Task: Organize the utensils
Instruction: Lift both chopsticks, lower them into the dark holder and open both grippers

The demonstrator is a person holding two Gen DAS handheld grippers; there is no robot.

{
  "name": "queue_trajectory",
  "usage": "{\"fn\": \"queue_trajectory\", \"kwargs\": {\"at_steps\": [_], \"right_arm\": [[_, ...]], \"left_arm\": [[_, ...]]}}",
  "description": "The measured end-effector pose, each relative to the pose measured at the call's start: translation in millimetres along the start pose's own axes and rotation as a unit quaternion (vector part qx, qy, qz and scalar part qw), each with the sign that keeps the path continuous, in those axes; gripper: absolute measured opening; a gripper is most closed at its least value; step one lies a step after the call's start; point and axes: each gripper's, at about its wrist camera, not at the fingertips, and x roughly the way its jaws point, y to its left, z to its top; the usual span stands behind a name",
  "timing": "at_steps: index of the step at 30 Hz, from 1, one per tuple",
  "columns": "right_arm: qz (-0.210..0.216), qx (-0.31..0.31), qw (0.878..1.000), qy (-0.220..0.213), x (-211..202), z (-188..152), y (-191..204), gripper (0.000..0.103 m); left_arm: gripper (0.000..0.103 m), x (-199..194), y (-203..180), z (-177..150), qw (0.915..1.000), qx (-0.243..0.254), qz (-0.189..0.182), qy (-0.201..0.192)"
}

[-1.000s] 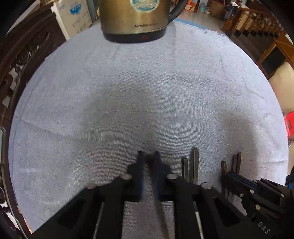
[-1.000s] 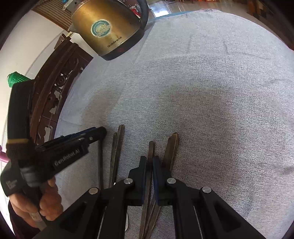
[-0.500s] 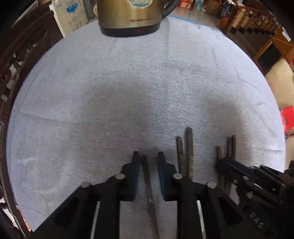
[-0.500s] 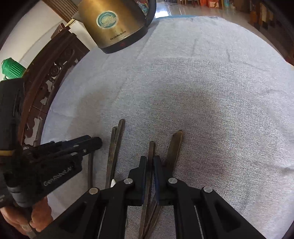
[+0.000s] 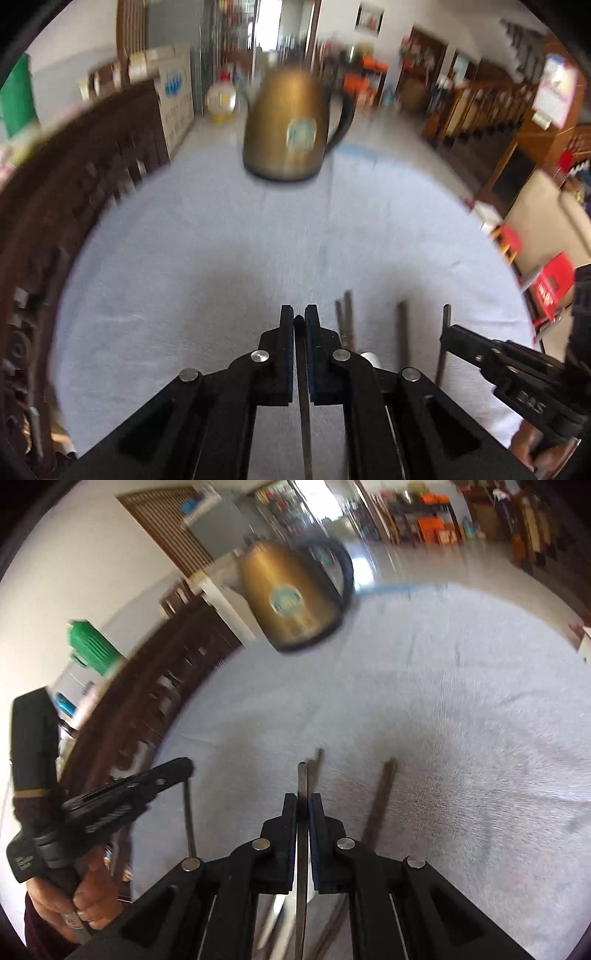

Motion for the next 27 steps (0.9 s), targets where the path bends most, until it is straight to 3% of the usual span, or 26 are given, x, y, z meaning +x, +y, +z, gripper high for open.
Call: {"fn": "queue_trajectory", "kwargs": {"at_steps": [3,9,19,24,27], "right_arm": [[0.003,-0.012,0.998,-0.055,-37.1,-11.7,16.9,0.007],[-0.026,-0.041,0.986,-0.157,-100.2,-51.6,48.0,0.007],[-0.050,-0.081,0.947,-0.307,-210.7,-97.7,102.7,0.007],[-0.032,-0.093,0.934,-0.343,-258.2,-104.2,121.0,0.007],[-0.022,-0.101,0.933,-0.345,-273.8,-110.3,129.6,0.007]], "left_arm": [[0.005,-63.5,-7.1,-13.1,0.9974,0.008,0.006,-0.071],[0.005,-131.4,-20.4,-56.7,0.9860,0.011,0.015,-0.165],[0.005,-227.5,-73.4,-67.5,0.9620,0.016,-0.014,-0.272],[0.005,-269.8,-86.9,-73.6,0.9499,0.031,-0.045,-0.308],[0.005,-276.5,-91.7,-80.3,0.9490,0.036,-0.062,-0.307]]}}
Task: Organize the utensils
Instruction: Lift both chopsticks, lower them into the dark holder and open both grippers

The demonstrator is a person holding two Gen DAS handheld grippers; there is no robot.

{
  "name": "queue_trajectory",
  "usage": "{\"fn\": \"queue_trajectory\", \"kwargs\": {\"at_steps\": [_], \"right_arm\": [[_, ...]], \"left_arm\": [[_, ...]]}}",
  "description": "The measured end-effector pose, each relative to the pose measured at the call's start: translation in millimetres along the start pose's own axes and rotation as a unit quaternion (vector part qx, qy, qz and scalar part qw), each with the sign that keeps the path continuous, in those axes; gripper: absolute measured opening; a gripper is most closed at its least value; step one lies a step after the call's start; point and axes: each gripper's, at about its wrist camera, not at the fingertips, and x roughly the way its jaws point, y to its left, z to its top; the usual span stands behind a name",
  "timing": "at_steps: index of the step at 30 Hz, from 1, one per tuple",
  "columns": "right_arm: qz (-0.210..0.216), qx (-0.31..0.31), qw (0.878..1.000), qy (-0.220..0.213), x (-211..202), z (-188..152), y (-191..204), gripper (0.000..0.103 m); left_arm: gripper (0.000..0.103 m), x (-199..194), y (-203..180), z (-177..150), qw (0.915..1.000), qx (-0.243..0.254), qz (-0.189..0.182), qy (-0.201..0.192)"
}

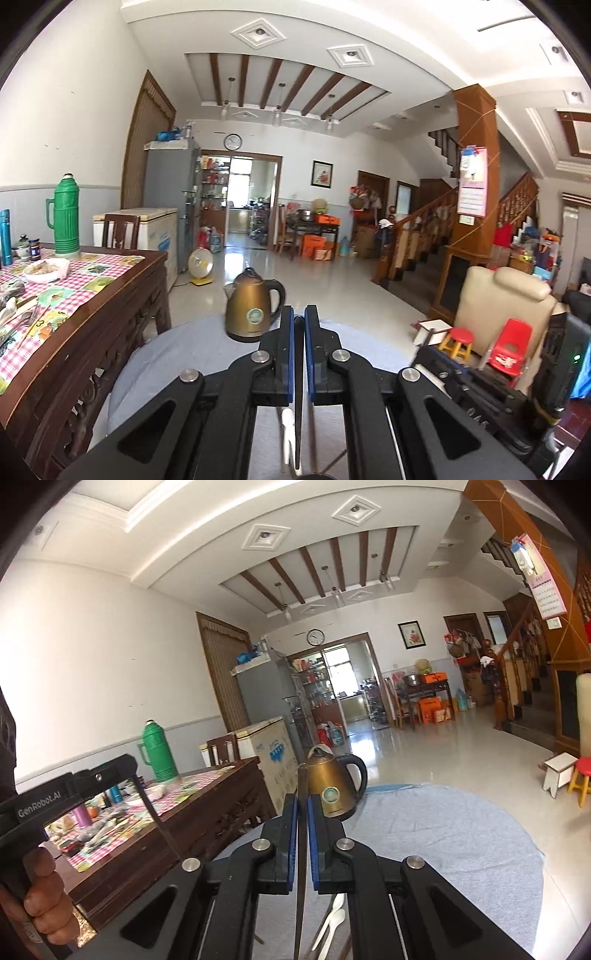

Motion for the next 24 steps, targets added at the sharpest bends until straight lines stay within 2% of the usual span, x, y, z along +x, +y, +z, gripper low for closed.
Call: {"fn": "queue_trajectory", "kwargs": {"at_steps": [5,10,15,18,19,20,22,24], "right_arm": [[0.003,-0.012,1.000,0.026,-6.9,-13.3,9.2,0.007],[-0.004,-0.013,0.997,0.077,2.6,-41.1,8.4,0.007],[-0.008,0.004,0.991,0.135,13.0,-66.7,-5.7,0.007],[0.000,0.032,0.986,0.165,16.5,-74.0,-15.8,0.008],[0.004,0.040,0.984,0.171,16.3,-75.7,-19.0,0.008],[0.005,0.048,0.984,0.173,14.9,-76.2,-22.7,0.010],[0.010,0.064,0.983,0.171,14.1,-78.2,-32.7,0.019],[0.018,0.088,0.984,0.157,6.6,-74.8,-43.7,0.034]], "left_arm": [[0.005,-1.2,2.5,-18.3,0.9993,-0.023,-0.011,0.028],[0.005,23.4,6.2,-57.1,0.9953,-0.031,0.007,0.091],[0.005,56.9,9.5,-96.4,0.9829,-0.033,0.009,0.181],[0.008,57.5,9.0,-104.9,0.9808,-0.026,0.011,0.193],[0.014,56.6,9.5,-106.2,0.9807,-0.024,0.009,0.194],[0.029,54.5,10.8,-107.1,0.9809,-0.023,0.008,0.193],[0.050,43.8,13.1,-104.2,0.9831,-0.025,0.009,0.181],[0.053,33.8,15.5,-101.6,0.9866,-0.019,0.014,0.161]]}}
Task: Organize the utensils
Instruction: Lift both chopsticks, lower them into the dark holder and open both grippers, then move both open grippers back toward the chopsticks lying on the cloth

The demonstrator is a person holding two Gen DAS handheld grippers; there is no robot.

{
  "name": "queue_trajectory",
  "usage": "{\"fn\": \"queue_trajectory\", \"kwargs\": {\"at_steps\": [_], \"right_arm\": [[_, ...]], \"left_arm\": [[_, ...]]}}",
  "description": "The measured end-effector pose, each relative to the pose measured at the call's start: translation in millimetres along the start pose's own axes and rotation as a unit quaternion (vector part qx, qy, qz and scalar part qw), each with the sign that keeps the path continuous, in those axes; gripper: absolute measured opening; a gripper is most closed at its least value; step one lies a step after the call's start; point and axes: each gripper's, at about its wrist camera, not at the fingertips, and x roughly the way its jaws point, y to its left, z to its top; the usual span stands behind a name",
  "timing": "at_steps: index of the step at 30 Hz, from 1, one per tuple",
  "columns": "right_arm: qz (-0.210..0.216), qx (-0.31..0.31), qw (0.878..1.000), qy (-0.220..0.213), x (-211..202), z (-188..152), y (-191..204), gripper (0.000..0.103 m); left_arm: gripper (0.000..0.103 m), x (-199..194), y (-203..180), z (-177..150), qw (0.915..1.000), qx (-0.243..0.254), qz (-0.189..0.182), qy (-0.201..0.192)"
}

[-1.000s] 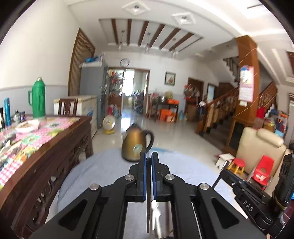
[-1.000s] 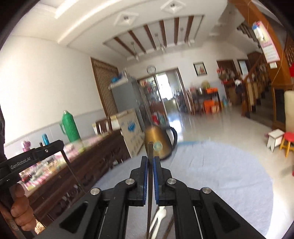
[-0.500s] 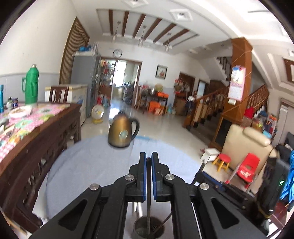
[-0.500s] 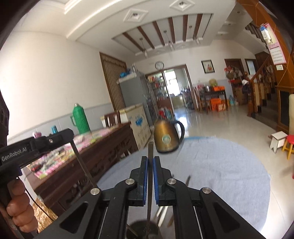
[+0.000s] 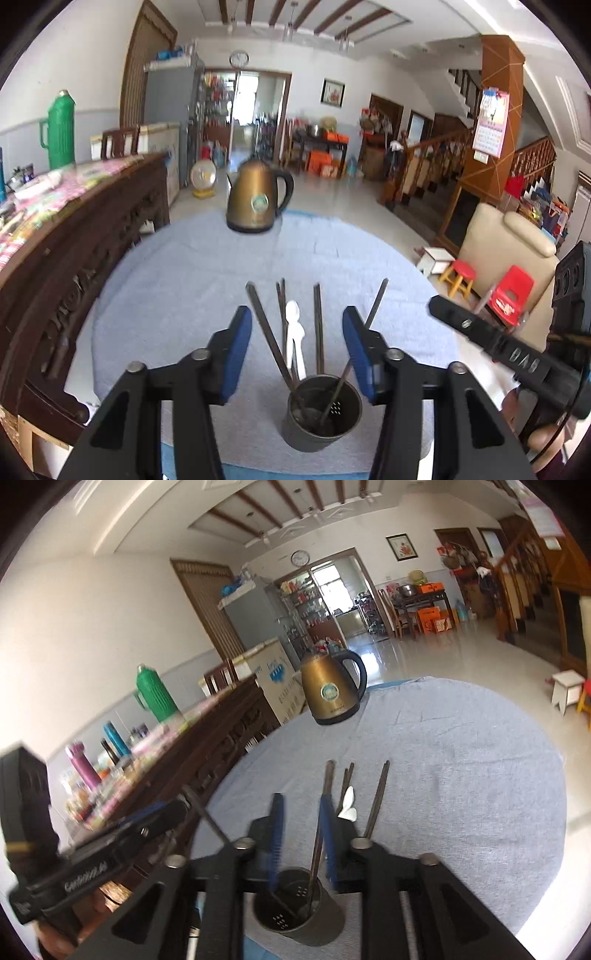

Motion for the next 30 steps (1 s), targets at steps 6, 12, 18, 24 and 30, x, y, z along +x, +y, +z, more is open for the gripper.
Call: {"fn": "queue_trajectory", "kwargs": {"at_steps": [6,12,18,24,30], "right_arm": [[-0.022,0.019,0.999,-0.031,-15.2,4.1,-19.8,0.036],[-0.041,0.042,0.998,-0.018,-11.2,4.7,-37.8,0.036],[-0.052,0.041,0.998,-0.009,-2.1,4.7,-38.8,0.036],[-0.055,0.043,0.998,0.005,11.1,2.4,-37.9,0.036],[-0.059,0.047,0.997,0.020,24.5,-1.3,-41.7,0.036]], "left_arm": [[0.057,-14.8,5.2,-4.4,0.9986,0.022,0.044,-0.017],[0.058,-9.3,20.9,-13.7,0.9968,0.012,0.079,-0.001],[0.058,-5.4,37.2,-18.6,0.9938,0.001,0.111,0.002],[0.058,-1.4,48.7,-21.2,0.9888,0.000,0.149,0.002],[0.058,8.7,59.9,-24.2,0.9860,-0.004,0.166,0.011]]}}
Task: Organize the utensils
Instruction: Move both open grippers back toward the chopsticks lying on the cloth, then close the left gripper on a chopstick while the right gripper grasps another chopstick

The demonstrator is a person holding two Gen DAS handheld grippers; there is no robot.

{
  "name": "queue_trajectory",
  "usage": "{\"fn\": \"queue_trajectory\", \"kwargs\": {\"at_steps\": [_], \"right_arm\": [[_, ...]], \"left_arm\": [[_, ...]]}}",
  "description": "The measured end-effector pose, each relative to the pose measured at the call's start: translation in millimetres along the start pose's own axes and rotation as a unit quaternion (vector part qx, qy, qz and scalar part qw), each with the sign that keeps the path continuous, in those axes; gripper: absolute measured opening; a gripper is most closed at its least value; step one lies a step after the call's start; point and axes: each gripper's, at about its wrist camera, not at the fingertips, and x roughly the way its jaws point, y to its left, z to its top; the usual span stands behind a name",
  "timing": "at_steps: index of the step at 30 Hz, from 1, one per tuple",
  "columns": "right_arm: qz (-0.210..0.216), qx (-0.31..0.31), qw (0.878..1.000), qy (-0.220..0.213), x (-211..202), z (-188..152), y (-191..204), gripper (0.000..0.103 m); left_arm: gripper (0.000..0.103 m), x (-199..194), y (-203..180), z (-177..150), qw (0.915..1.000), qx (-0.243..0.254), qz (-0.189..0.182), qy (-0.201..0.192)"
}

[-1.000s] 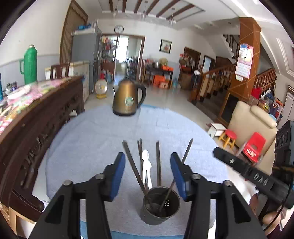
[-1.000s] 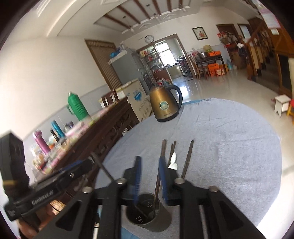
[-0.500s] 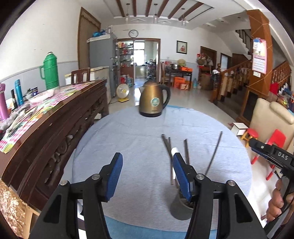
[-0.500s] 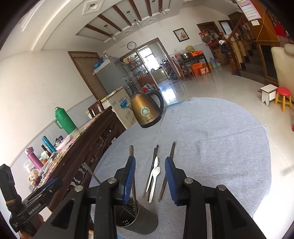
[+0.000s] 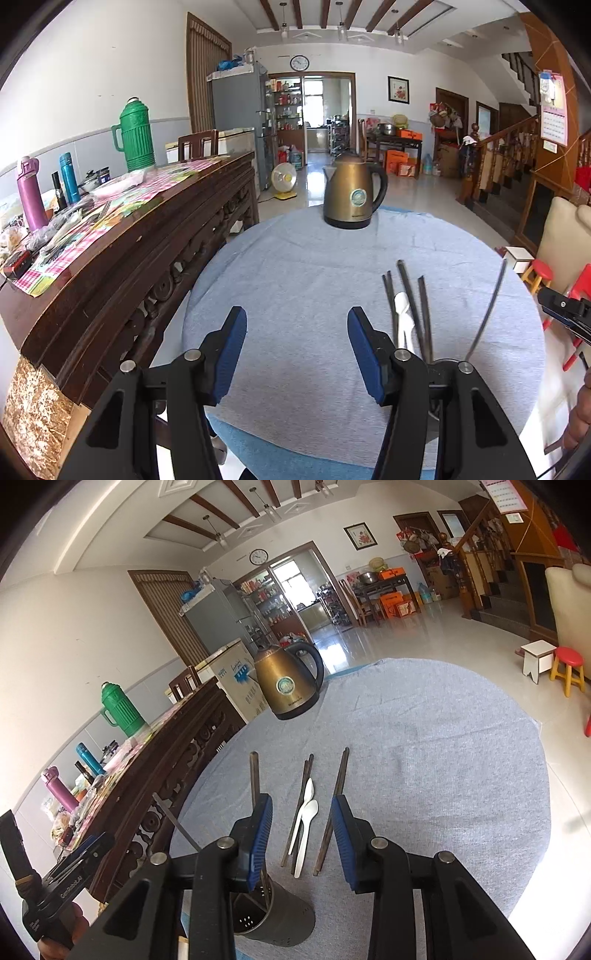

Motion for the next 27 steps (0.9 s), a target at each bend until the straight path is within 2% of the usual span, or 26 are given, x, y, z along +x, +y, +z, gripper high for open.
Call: {"fn": "queue_trajectory", "kwargs": {"at_steps": [11,17,23,27], "right_arm": [[-0.013,0.027,0.999,0.034,34.7,-6.9,-23.6,0.036],[-0.014,0.043,0.997,0.063,65.4,-7.8,-38.5,0.036],[-0.004,0.067,0.991,0.118,121.0,7.5,-59.4,0.036],[0.006,0.079,0.985,0.155,172.5,27.1,-69.5,0.036]], "left_arm": [[0.058,37.9,5.9,-7.2,0.9991,-0.004,0.011,0.041],[0.058,75.7,7.0,-9.4,0.9969,0.000,0.011,0.078],[0.058,144.7,-2.1,-1.9,0.9873,0.007,-0.048,0.151],[0.058,182.6,-18.8,11.8,0.9804,0.009,-0.085,0.178]]}}
